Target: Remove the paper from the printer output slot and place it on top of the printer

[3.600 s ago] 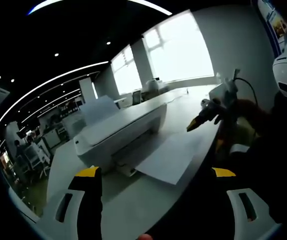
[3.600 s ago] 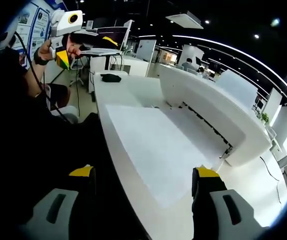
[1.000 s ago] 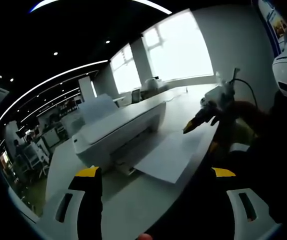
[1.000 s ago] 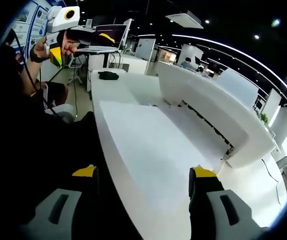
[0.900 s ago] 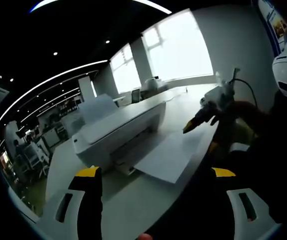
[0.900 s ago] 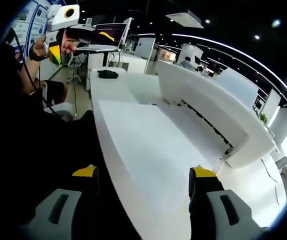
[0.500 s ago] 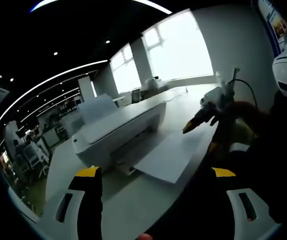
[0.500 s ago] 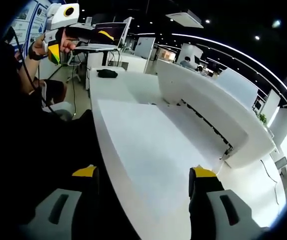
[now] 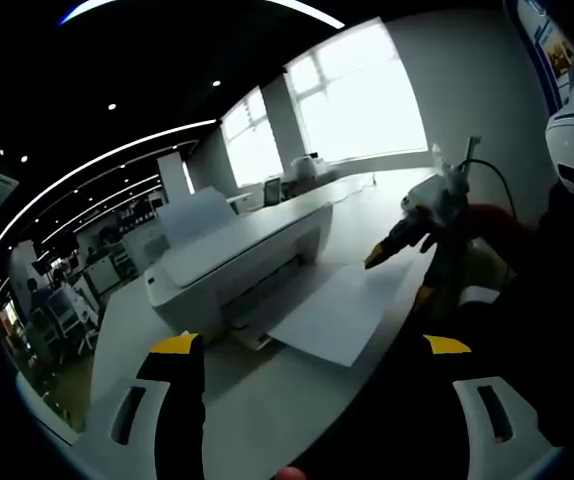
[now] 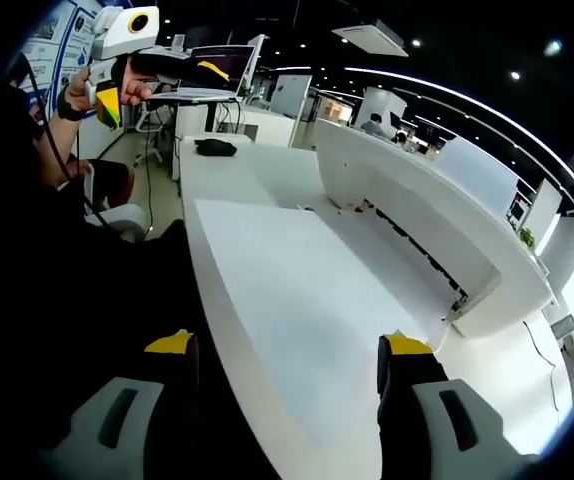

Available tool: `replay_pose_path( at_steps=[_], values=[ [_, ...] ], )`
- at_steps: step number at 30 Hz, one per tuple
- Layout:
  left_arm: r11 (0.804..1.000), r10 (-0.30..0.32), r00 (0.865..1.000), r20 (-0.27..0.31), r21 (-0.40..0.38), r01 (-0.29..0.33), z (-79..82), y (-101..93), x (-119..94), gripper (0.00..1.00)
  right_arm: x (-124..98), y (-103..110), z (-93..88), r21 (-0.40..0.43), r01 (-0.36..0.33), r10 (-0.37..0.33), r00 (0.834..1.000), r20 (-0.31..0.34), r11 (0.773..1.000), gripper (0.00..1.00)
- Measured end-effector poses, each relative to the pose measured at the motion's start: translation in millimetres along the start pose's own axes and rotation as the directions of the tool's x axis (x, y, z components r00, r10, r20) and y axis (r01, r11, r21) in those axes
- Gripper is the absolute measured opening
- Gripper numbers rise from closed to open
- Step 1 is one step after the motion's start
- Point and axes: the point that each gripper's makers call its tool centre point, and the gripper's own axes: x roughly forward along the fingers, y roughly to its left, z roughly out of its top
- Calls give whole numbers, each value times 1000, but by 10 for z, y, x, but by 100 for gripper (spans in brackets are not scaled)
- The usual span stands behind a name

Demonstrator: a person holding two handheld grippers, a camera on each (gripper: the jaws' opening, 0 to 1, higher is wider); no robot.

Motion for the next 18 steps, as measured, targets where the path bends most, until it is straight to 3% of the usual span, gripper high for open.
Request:
replay_pose_path(
  at_steps=[18],
  values=[
    [1000, -1, 1000, -2, 1, 1, 0, 3, 2, 90, 37, -23, 0, 5, -1, 1, 1000, 3, 1000, 67]
  ],
)
